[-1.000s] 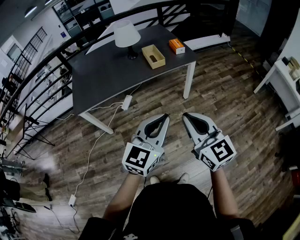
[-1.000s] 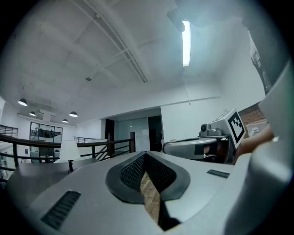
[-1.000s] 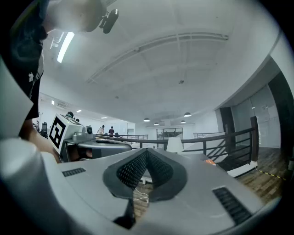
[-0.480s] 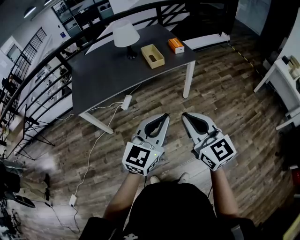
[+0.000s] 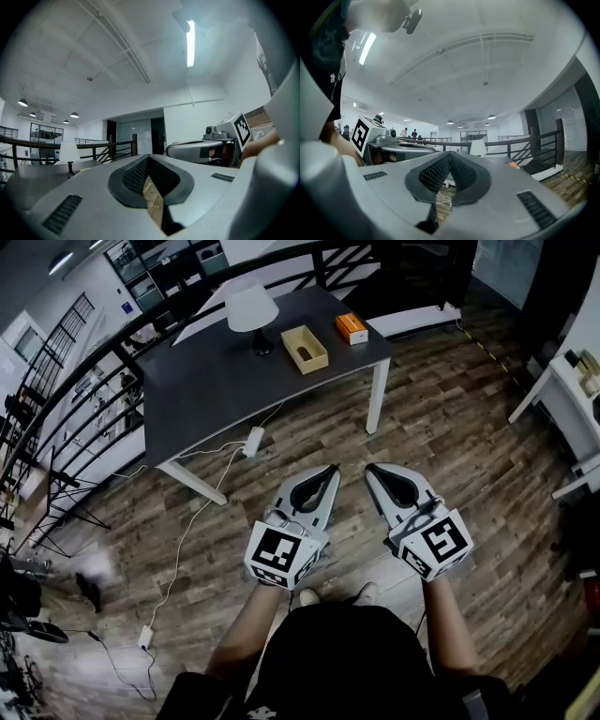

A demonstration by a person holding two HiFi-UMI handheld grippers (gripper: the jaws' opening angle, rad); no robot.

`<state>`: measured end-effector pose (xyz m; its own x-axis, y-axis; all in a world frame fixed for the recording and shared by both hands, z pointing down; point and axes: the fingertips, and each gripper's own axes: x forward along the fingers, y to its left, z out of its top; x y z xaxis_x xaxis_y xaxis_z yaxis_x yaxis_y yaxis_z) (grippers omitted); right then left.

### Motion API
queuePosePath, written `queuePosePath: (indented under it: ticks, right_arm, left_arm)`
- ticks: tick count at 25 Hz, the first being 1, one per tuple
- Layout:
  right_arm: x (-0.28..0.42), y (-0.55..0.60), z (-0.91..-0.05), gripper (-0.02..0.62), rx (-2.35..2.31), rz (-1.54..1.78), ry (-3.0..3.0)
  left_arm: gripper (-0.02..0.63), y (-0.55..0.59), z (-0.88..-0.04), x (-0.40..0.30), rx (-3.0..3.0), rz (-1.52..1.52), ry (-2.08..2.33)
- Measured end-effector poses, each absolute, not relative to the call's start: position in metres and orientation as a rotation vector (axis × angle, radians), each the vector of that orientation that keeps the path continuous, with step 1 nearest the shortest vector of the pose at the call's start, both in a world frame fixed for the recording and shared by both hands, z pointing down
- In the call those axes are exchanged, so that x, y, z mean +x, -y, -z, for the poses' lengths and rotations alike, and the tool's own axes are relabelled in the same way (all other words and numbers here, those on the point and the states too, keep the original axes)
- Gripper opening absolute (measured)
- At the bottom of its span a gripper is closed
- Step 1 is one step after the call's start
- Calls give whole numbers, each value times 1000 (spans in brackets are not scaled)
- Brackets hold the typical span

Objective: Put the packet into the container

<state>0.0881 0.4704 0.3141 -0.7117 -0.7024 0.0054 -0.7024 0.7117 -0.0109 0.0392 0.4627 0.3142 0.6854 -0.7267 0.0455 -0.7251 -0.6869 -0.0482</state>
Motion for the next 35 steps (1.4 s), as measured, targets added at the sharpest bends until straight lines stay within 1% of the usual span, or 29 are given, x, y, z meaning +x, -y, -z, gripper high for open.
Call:
queuePosePath:
  ticks: [13,20,31,35]
  right_arm:
    - [146,-474,-323,6,1184,-38,2923]
    - [180,-475,-338,6,1174,-100,2931]
    - [175,-450,-347,6,1139,-109,2940]
    - [168,-426,-354,6,1141,-107,2927]
  left_arm:
    - [6,-466,-323,91,-2856,140,-1255]
    - [6,-471,-331,116,-2839,192,-1290]
    - [6,-448,-339,110,-2831,211,-1328]
    - [6,-424,-344,103,-2835,190,-1323]
